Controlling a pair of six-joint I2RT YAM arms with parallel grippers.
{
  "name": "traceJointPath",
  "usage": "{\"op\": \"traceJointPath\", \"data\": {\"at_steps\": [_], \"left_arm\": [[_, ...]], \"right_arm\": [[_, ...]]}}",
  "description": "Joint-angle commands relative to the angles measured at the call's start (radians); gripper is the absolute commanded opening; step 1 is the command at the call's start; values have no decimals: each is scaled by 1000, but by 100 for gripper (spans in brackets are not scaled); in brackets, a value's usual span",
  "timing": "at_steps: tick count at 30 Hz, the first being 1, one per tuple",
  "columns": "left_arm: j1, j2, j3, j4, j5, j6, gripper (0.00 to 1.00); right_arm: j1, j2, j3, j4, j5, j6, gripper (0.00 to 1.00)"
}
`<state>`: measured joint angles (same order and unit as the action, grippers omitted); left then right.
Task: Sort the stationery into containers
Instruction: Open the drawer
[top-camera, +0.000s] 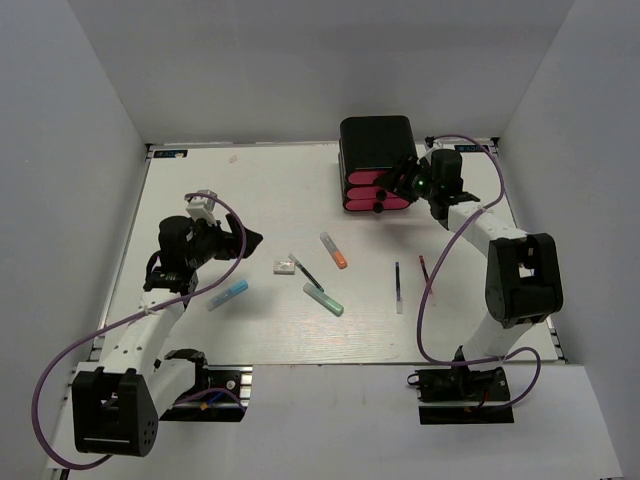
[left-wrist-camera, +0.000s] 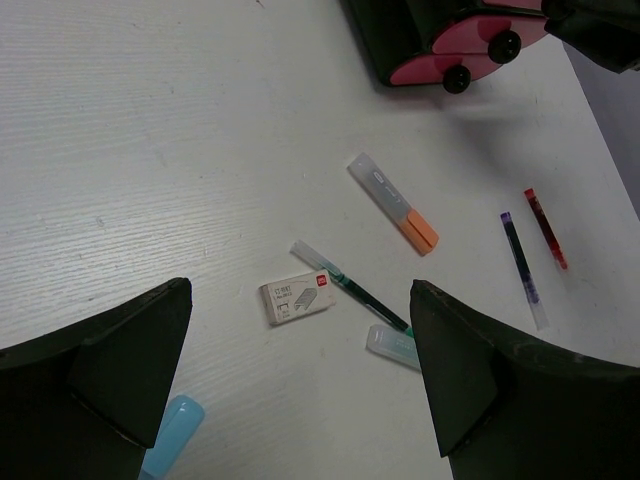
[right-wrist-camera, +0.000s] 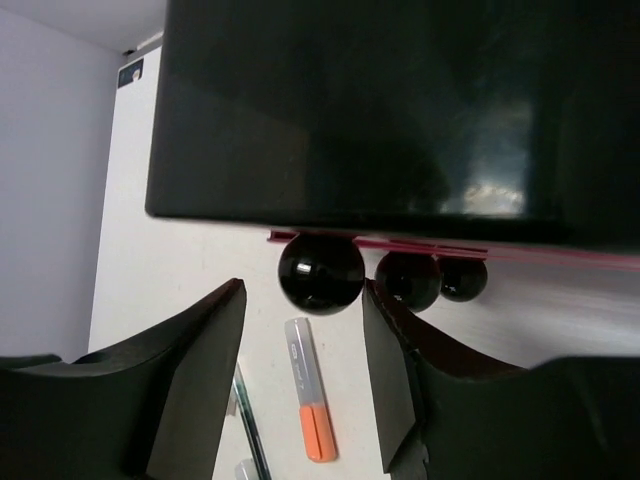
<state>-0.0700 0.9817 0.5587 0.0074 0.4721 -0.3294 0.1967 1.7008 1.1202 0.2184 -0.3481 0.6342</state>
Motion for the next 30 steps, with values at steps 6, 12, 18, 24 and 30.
{"op": "traceJointPath", "data": {"at_steps": [6,12,18,24,30], "left_arm": [[3,-3,40,8,28,13,100],[3,18,40,26,77,1,100],[3,98,50,42,115,-33,95],[3,144,72,32,135,-42,95],[-7,250,144,-81,95,-22,99]], "right_arm": [[7,22,53,59,67,48,46],[6,-24,-6,78,72,36,18],[4,-134,-147,82,55,7,17],[4,-205,-240,82,41,-21,18],[3,-213,-255,76,38,-22,23]]}}
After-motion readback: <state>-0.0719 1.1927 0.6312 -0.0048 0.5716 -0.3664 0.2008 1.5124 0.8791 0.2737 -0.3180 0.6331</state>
